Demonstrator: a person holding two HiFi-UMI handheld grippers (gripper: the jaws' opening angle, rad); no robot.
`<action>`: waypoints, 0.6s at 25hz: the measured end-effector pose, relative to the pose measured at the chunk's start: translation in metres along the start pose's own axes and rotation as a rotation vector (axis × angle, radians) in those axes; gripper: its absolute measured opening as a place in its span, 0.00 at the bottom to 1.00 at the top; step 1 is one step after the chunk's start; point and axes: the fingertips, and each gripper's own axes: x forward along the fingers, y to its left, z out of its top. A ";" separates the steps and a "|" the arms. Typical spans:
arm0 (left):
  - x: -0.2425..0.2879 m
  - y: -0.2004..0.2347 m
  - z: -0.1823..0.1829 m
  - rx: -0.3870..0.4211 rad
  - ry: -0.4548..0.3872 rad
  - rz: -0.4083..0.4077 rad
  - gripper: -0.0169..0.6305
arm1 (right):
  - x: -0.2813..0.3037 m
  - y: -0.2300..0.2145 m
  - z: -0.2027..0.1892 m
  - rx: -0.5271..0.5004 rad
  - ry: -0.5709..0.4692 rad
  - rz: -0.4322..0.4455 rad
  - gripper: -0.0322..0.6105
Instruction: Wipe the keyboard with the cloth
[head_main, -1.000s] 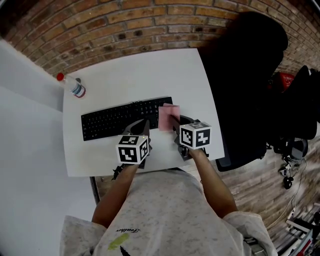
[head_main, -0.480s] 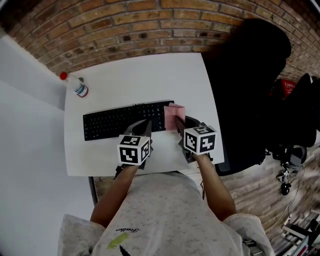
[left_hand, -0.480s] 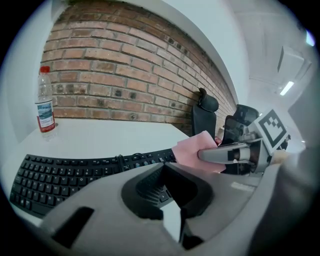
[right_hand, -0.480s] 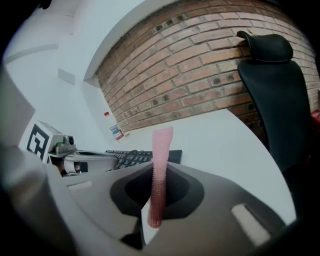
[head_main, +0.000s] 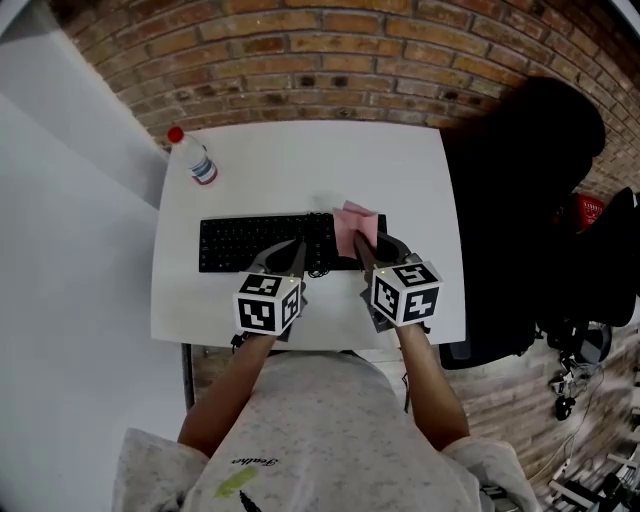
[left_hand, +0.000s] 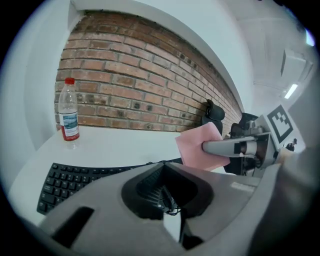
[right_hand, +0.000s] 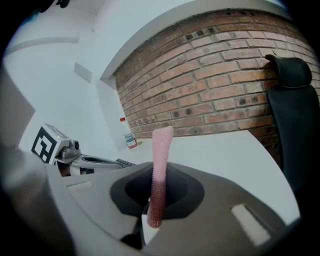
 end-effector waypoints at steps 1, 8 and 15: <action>-0.005 0.006 0.001 -0.003 -0.003 0.006 0.02 | 0.003 0.008 0.003 -0.009 -0.003 0.005 0.08; -0.039 0.049 0.012 -0.008 -0.039 0.028 0.02 | 0.023 0.057 0.022 -0.076 -0.040 0.014 0.08; -0.068 0.078 0.025 0.007 -0.078 0.025 0.02 | 0.028 0.093 0.039 -0.154 -0.089 -0.035 0.08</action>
